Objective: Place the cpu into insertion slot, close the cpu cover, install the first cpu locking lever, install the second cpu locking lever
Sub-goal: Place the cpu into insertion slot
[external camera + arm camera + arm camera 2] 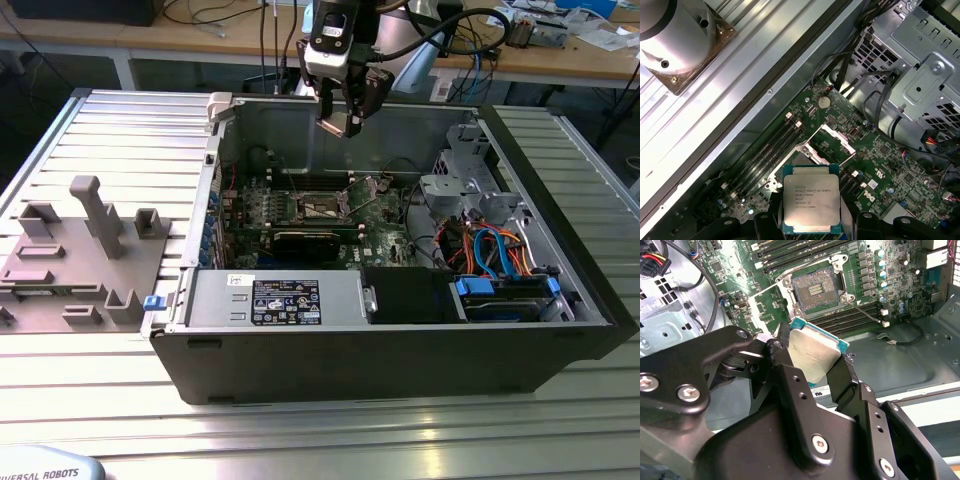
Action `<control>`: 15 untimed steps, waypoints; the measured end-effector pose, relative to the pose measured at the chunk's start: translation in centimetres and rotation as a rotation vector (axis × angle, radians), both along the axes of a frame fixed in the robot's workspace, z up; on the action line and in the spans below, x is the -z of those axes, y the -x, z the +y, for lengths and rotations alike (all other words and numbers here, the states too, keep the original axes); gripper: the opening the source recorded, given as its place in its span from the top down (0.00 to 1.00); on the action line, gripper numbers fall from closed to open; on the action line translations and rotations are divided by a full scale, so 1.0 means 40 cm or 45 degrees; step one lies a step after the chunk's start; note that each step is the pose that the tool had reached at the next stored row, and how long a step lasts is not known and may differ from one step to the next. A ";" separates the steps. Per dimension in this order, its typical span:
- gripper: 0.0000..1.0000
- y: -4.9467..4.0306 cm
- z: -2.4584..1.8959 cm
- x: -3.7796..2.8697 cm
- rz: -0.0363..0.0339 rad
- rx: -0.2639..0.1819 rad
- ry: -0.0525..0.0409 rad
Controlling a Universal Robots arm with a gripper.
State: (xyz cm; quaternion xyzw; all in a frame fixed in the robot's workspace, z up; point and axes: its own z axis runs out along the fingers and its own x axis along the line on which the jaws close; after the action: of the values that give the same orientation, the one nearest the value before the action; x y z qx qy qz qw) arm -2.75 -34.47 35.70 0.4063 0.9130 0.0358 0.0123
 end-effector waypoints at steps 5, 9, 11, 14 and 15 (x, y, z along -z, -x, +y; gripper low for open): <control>0.46 0.000 0.000 0.000 0.0000 0.003 0.000; 0.46 0.000 0.000 0.000 0.0000 0.006 0.000; 0.46 0.000 0.000 0.000 -0.0001 0.007 0.000; 0.46 0.000 0.000 0.000 0.0000 0.009 0.000; 0.46 0.000 0.000 0.000 -0.0001 0.009 0.000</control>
State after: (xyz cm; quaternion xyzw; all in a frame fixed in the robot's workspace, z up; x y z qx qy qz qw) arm -2.75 -34.47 35.70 0.4097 0.9114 0.0358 0.0124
